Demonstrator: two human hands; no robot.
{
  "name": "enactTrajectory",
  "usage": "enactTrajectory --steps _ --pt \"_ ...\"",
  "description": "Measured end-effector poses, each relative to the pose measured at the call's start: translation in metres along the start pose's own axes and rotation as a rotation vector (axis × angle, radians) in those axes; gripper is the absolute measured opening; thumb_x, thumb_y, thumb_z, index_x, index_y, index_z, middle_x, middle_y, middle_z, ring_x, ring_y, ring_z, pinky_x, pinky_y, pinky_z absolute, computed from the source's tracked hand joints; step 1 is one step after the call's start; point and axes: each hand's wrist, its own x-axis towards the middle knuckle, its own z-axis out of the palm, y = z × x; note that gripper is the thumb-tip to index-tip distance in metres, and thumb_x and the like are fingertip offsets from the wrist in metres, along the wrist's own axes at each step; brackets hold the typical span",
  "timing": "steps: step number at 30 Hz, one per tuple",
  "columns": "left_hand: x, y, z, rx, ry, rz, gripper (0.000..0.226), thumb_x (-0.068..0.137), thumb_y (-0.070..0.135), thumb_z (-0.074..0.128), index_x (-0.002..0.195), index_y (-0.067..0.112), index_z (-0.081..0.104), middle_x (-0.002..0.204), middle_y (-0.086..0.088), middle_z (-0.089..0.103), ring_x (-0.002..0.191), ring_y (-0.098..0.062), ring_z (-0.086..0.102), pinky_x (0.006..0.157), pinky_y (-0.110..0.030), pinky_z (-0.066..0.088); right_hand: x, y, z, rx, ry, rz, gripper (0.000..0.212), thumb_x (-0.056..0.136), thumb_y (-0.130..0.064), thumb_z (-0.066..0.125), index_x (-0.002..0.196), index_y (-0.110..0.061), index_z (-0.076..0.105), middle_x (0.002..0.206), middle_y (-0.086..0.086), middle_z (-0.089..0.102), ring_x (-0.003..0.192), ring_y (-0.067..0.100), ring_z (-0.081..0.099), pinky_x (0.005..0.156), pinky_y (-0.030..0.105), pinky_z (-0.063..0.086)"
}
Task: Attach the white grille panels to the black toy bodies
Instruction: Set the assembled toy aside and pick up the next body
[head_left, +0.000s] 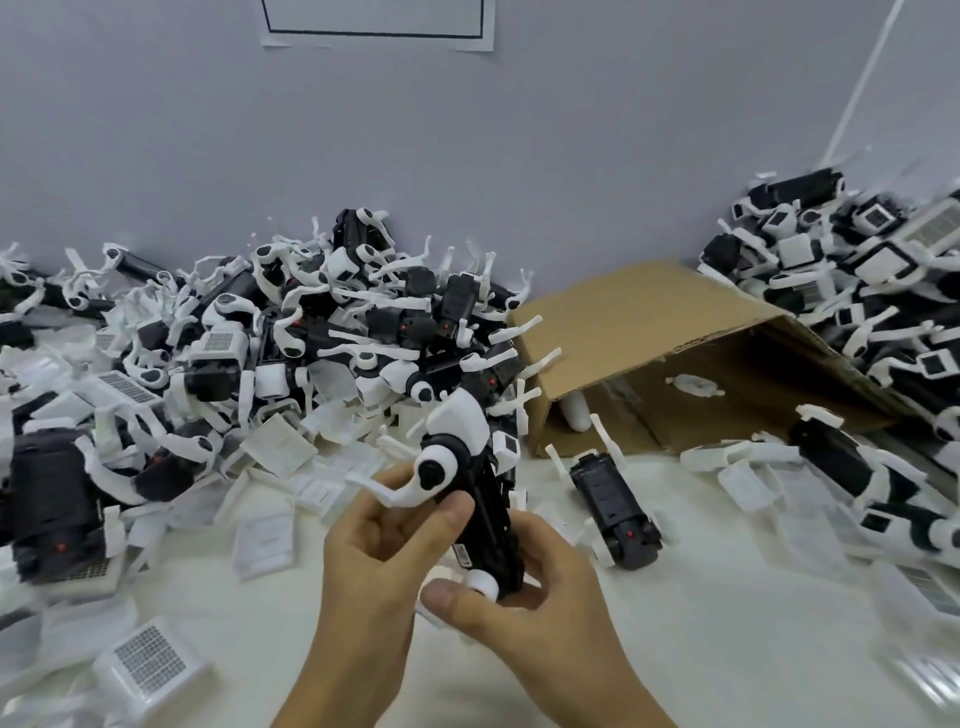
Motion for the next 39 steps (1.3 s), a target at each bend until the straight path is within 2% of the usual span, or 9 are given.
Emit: enactTrajectory --steps 5,9,15,18,22,24,26,30,39 --pt "-0.002 0.002 0.002 0.061 -0.088 0.008 0.046 0.051 0.035 0.087 0.093 0.017 0.08 0.101 -0.015 0.077 0.098 -0.03 0.075 0.083 -0.042 0.058 -0.001 -0.003 -0.004 -0.132 0.034 -0.108 0.058 0.055 -0.061 0.087 0.108 -0.048 0.068 0.1 -0.014 0.076 0.097 0.006 0.071 0.081 0.019 0.054" --pt "0.0 0.004 -0.004 0.112 -0.188 0.015 0.046 0.054 0.032 0.087 0.096 0.015 0.081 0.101 -0.014 0.078 0.097 -0.027 0.075 0.075 -0.027 0.06 0.0 -0.003 -0.005 -0.117 -0.059 -0.093 0.066 0.06 -0.052 0.091 0.12 -0.046 0.064 0.114 -0.013 0.073 0.108 0.008 0.068 0.088 0.023 0.054" --pt "0.004 0.017 -0.011 0.188 -0.332 0.07 0.037 0.063 0.028 0.087 0.098 0.019 0.08 0.103 -0.01 0.078 0.101 -0.026 0.074 0.081 -0.026 0.058 0.001 -0.005 -0.007 -0.273 -0.002 -0.178 0.053 0.067 -0.053 0.088 0.114 -0.042 0.068 0.107 -0.014 0.074 0.106 0.009 0.068 0.091 0.032 0.051" --pt "0.003 0.019 -0.014 0.262 -0.324 0.124 0.033 0.065 0.032 0.086 0.096 0.024 0.08 0.098 -0.006 0.079 0.099 -0.023 0.074 0.081 -0.027 0.058 0.005 -0.003 -0.013 -0.286 -0.078 -0.136 0.066 0.064 -0.053 0.089 0.124 -0.046 0.063 0.118 -0.019 0.07 0.115 0.002 0.062 0.101 0.038 0.047" --pt "0.001 0.013 -0.017 0.63 -0.219 0.444 0.041 0.076 0.023 0.083 0.11 0.042 0.07 0.106 0.012 0.075 0.1 -0.009 0.07 0.081 -0.02 0.055 0.005 0.002 -0.016 -0.238 -0.084 -0.123 0.105 0.057 -0.05 0.091 0.146 -0.058 0.034 0.147 -0.034 0.043 0.133 -0.01 0.044 0.104 0.02 0.046" --pt "0.006 0.011 -0.024 0.974 -0.185 0.752 0.044 0.081 0.021 0.07 0.124 0.028 0.067 0.116 0.011 0.072 0.107 -0.009 0.065 0.087 -0.025 0.051 0.006 0.003 -0.017 -0.196 -0.051 -0.191 0.101 0.061 -0.048 0.089 0.142 -0.066 0.032 0.147 -0.038 0.04 0.132 -0.013 0.043 0.097 0.009 0.046" --pt "0.009 0.008 -0.027 1.174 -0.212 0.89 0.048 0.078 0.019 0.059 0.124 0.009 0.068 0.116 -0.001 0.071 0.107 -0.016 0.062 0.088 -0.033 0.05 0.006 0.004 -0.017 -0.194 -0.049 -0.261 0.093 0.064 -0.048 0.089 0.14 -0.064 0.037 0.144 -0.034 0.047 0.132 -0.009 0.048 0.099 0.016 0.048" --pt "0.005 0.006 -0.023 1.225 -0.35 0.86 0.056 0.068 0.005 0.053 0.121 0.006 0.07 0.116 0.0 0.072 0.107 -0.016 0.065 0.086 -0.032 0.053 0.005 0.005 -0.016 -0.166 -0.056 -0.325 0.079 0.068 -0.036 0.091 0.135 -0.051 0.052 0.133 -0.019 0.063 0.124 0.004 0.06 0.1 0.021 0.051" --pt "0.006 0.007 -0.026 1.252 -0.442 0.801 0.062 0.059 0.004 0.07 0.121 0.009 0.071 0.119 0.005 0.073 0.111 -0.009 0.061 0.09 -0.027 0.046 0.007 -0.002 -0.019 -0.384 0.047 -0.506 0.069 0.067 -0.052 0.088 0.127 -0.029 0.061 0.119 -0.015 0.065 0.114 0.006 0.063 0.089 0.01 0.047"
